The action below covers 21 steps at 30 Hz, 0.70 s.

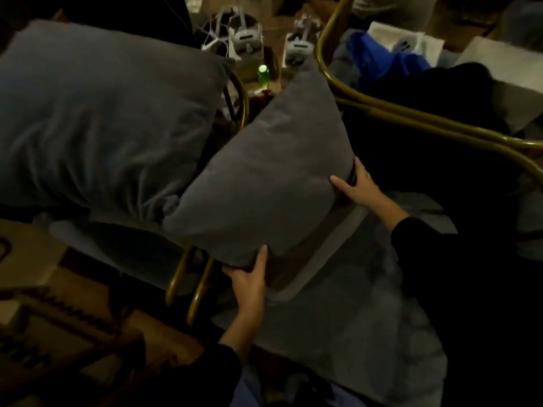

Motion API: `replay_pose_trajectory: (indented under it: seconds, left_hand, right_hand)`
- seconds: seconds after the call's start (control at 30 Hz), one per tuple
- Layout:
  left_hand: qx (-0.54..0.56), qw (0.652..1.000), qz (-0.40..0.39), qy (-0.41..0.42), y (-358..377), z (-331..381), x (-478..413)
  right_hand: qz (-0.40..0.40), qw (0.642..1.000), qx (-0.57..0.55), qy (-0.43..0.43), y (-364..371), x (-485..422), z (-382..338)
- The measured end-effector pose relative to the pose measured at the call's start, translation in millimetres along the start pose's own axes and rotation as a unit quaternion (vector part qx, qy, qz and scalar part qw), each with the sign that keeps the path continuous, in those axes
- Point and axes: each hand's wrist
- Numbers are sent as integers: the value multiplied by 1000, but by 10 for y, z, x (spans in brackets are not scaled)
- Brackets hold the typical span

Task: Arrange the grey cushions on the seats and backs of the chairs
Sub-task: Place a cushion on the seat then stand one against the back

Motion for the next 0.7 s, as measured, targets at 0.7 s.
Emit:
replay_pose_trajectory:
  seconds: [0.7]
  left_hand:
    - [93,991,-95,15,-170,-375,28]
  right_hand:
    - [90,978,-188,-13,-427,500,506]
Point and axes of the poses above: each hand's wrist, its own x-axis away from the middle knuckle, its own y-axis out of the palm, z = x × y, and after that the axes turned 13 degrees about -y, right-handed
